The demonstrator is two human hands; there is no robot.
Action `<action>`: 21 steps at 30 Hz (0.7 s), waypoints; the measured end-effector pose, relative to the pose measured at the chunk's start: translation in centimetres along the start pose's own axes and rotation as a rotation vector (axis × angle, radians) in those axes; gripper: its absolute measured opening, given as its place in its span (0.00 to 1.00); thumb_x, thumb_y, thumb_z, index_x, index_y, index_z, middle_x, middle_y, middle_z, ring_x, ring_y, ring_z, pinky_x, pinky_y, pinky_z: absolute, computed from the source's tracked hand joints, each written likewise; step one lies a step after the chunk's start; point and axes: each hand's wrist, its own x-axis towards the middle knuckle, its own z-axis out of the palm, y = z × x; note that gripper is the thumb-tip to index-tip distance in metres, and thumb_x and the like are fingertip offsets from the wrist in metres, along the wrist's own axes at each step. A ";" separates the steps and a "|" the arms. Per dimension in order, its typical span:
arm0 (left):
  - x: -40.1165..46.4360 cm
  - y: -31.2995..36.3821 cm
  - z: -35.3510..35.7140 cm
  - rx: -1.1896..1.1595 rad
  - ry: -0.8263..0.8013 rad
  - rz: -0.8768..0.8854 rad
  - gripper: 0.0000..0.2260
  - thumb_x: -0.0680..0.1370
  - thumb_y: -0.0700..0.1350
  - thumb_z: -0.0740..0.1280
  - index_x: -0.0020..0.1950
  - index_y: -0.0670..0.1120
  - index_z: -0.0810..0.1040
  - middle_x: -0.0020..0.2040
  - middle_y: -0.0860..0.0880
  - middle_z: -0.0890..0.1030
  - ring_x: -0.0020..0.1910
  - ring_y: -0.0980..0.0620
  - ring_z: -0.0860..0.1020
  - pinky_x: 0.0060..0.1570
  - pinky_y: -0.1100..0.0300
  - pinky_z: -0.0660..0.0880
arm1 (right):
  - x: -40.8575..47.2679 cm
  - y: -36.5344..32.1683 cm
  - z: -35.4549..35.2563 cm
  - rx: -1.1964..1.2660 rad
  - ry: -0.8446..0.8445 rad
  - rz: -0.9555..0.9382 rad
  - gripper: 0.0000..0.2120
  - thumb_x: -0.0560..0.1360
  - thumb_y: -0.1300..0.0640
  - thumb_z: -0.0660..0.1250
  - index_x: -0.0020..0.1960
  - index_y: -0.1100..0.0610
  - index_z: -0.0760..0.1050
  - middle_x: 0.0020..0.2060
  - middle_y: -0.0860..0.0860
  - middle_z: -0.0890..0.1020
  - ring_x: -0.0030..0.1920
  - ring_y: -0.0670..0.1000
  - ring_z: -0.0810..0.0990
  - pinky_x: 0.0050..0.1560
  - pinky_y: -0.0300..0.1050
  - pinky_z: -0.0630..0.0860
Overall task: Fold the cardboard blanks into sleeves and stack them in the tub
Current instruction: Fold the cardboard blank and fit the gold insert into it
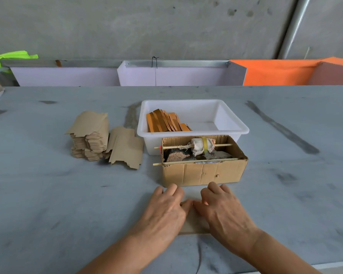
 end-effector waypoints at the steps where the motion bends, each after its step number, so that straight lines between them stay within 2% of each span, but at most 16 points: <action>1: 0.0 0.0 0.0 -0.006 -0.006 0.010 0.09 0.68 0.45 0.65 0.42 0.54 0.84 0.32 0.52 0.73 0.33 0.52 0.74 0.28 0.59 0.66 | -0.1 0.0 0.0 -0.004 0.002 -0.005 0.08 0.57 0.61 0.75 0.30 0.52 0.78 0.28 0.48 0.74 0.32 0.50 0.74 0.30 0.42 0.70; 4: -0.2 -0.3 0.1 -0.030 0.000 -0.022 0.08 0.67 0.45 0.65 0.36 0.50 0.84 0.30 0.51 0.74 0.31 0.53 0.76 0.27 0.62 0.67 | -0.4 0.7 0.0 -0.009 0.005 0.003 0.09 0.56 0.62 0.75 0.32 0.51 0.80 0.29 0.48 0.75 0.33 0.51 0.75 0.30 0.42 0.71; 8: -1.2 -1.3 0.2 -0.097 0.046 -0.094 0.14 0.64 0.39 0.61 0.38 0.48 0.85 0.30 0.51 0.75 0.30 0.52 0.77 0.26 0.65 0.71 | -1.4 2.5 0.5 0.087 0.060 0.098 0.15 0.53 0.69 0.75 0.34 0.53 0.82 0.31 0.50 0.77 0.33 0.53 0.76 0.28 0.44 0.71; 10: -1.8 -1.5 0.1 -0.098 0.031 -0.110 0.14 0.62 0.38 0.63 0.40 0.48 0.85 0.31 0.51 0.76 0.30 0.52 0.77 0.27 0.65 0.71 | -1.8 2.6 1.0 0.176 0.083 0.148 0.18 0.53 0.71 0.78 0.38 0.53 0.83 0.34 0.51 0.79 0.34 0.55 0.78 0.29 0.44 0.72; 12: -2.4 -1.5 0.1 -0.115 -0.031 -0.116 0.16 0.61 0.37 0.62 0.41 0.47 0.85 0.33 0.51 0.77 0.31 0.53 0.77 0.27 0.66 0.71 | -2.4 2.3 1.2 0.278 0.062 0.199 0.19 0.57 0.71 0.78 0.43 0.52 0.84 0.38 0.51 0.80 0.37 0.56 0.79 0.32 0.47 0.74; 14: -2.5 -1.5 -0.3 -0.134 -0.068 -0.125 0.19 0.61 0.37 0.57 0.42 0.47 0.85 0.36 0.53 0.77 0.34 0.54 0.77 0.28 0.66 0.71 | -3.2 2.3 0.9 0.460 0.072 0.263 0.14 0.68 0.66 0.73 0.49 0.51 0.84 0.44 0.49 0.80 0.45 0.55 0.79 0.41 0.51 0.76; 16: -2.6 -1.7 -0.2 -0.196 -0.084 -0.167 0.24 0.63 0.35 0.58 0.54 0.47 0.82 0.47 0.51 0.77 0.45 0.52 0.76 0.38 0.64 0.72 | -4.1 2.2 0.4 0.627 0.107 0.269 0.11 0.72 0.57 0.70 0.53 0.50 0.83 0.50 0.46 0.79 0.53 0.52 0.76 0.49 0.50 0.75; 18: -3.0 -2.1 0.8 -0.303 -0.060 -0.212 0.26 0.72 0.33 0.56 0.68 0.49 0.72 0.59 0.52 0.70 0.58 0.52 0.69 0.53 0.61 0.68 | -4.5 2.0 0.0 0.657 0.080 0.194 0.12 0.69 0.49 0.71 0.51 0.48 0.83 0.52 0.45 0.79 0.55 0.50 0.76 0.50 0.50 0.76; 19: -3.1 -2.3 1.1 -0.365 -0.069 -0.239 0.26 0.75 0.33 0.55 0.71 0.50 0.69 0.61 0.53 0.68 0.60 0.53 0.66 0.56 0.62 0.65 | -4.5 1.8 0.0 0.643 0.067 0.156 0.11 0.68 0.48 0.72 0.48 0.49 0.83 0.51 0.45 0.80 0.53 0.50 0.77 0.48 0.51 0.77; 21: -2.8 -2.5 1.5 -0.489 -0.057 -0.290 0.22 0.79 0.37 0.55 0.71 0.52 0.69 0.60 0.53 0.69 0.61 0.56 0.66 0.60 0.65 0.63 | -4.4 1.3 0.0 0.621 0.086 0.132 0.05 0.66 0.55 0.74 0.42 0.52 0.84 0.46 0.46 0.82 0.46 0.50 0.80 0.43 0.50 0.79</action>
